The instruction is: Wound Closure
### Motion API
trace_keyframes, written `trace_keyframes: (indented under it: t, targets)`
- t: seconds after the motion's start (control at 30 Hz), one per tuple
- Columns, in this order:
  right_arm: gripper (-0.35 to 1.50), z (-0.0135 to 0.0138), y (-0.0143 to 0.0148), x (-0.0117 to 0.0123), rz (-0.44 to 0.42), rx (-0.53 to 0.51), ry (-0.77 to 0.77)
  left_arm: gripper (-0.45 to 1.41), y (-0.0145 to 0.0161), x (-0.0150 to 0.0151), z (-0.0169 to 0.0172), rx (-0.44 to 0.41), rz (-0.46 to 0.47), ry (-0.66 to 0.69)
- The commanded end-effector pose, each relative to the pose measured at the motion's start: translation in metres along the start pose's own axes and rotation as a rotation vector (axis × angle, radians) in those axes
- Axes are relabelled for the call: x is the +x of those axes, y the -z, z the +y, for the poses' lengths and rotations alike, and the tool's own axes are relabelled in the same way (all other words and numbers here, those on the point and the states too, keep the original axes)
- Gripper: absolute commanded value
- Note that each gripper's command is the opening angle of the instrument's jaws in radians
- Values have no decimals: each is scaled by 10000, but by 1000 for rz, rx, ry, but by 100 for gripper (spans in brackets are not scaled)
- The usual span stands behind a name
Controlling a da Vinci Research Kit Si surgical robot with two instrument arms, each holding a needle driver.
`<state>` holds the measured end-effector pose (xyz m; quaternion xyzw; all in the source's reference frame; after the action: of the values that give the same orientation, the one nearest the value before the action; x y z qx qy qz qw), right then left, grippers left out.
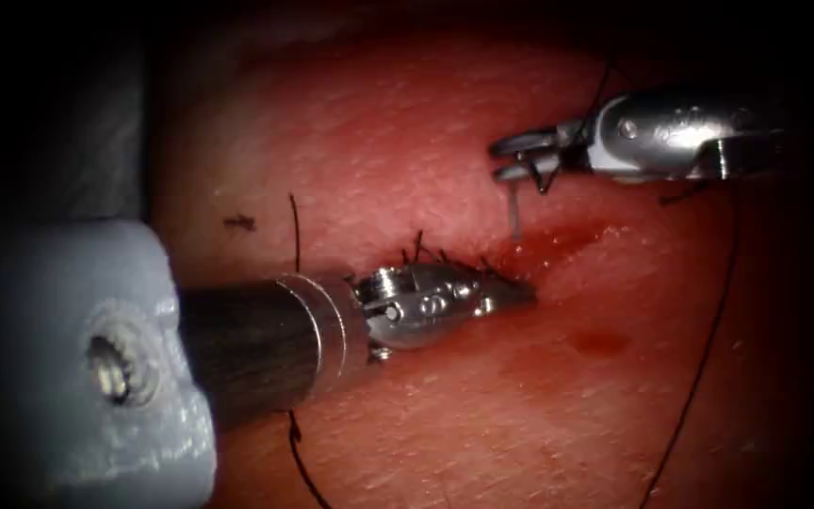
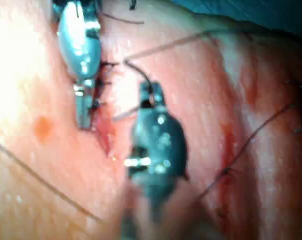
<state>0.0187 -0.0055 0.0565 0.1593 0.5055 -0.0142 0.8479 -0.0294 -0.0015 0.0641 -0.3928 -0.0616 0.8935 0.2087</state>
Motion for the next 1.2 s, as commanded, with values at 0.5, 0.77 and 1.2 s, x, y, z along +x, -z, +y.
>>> trace_keyframes:
  t: [0.5,0.77,1.2]
  targets:
    - [-35,-3,-18,-11,-20,157,-261,-21,7,-14,-8,6,-31,-6]
    - [-35,3,-20,-15,-36,216,-404,-21,12,-18,-9,2,-40,-8]
    - [-35,-1,-35,-38,9,354,-729,-21,18,-16,-10,-5,-46,-7]
